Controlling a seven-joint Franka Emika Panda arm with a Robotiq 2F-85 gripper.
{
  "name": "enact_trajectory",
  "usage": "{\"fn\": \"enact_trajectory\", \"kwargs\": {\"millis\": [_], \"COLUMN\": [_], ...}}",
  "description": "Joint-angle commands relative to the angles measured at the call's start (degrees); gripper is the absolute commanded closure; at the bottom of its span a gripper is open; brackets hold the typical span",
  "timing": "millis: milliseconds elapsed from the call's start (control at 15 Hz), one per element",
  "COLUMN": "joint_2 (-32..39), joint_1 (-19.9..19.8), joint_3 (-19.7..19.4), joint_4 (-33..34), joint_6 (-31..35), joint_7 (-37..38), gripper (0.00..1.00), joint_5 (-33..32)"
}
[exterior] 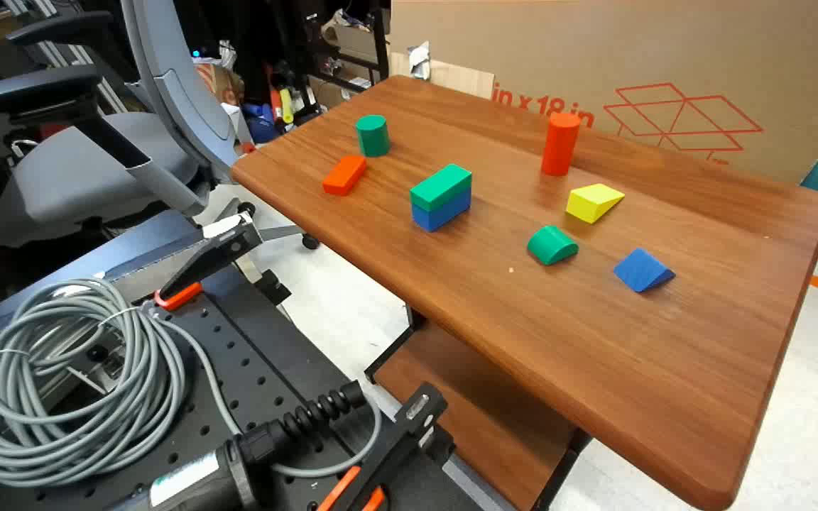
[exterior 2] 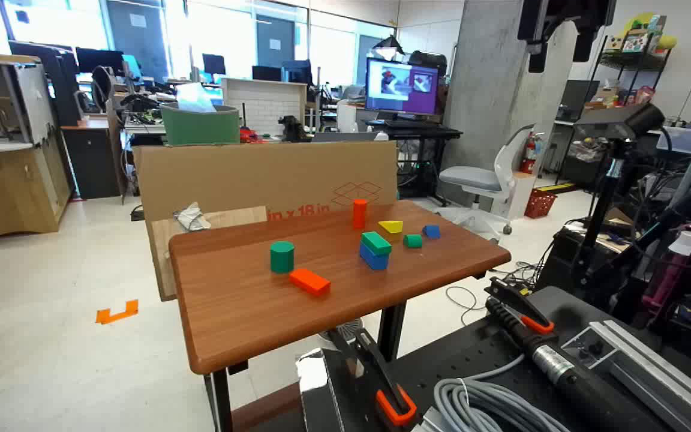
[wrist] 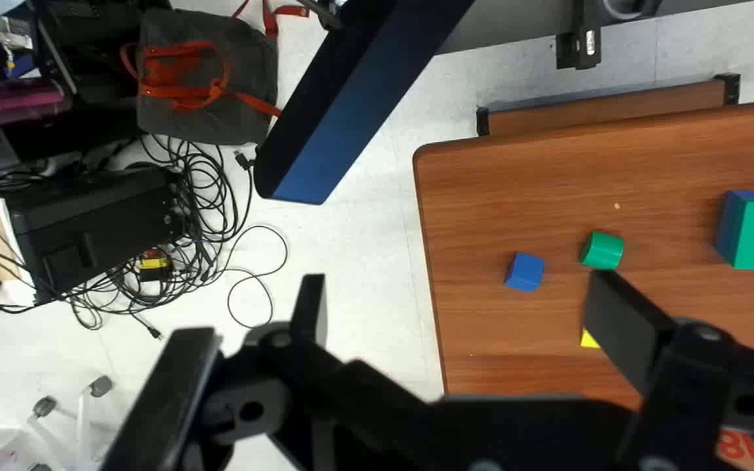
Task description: Remove the green rectangular block from the blue rectangular block
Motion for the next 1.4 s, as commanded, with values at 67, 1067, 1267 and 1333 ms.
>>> {"fn": "enact_trajectory", "kwargs": {"millis": [67, 1067, 1267, 1333], "joint_2": [0.0, 0.0, 2.9, 3.9], "joint_1": [0.7, 0.7, 1.5, 2.1], "joint_3": [-0.6, -0.6, 0.7, 1.0], "joint_4": [0.2, 0.2, 0.8, 1.1], "joint_6": [-0.2, -0.2, 0.9, 0.9], "joint_7": [0.2, 0.2, 0.9, 0.6], "gripper": [0.0, 0.0, 0.0, 0.0], "joint_5": [-0.2, -0.2, -1.6, -1.6]}}
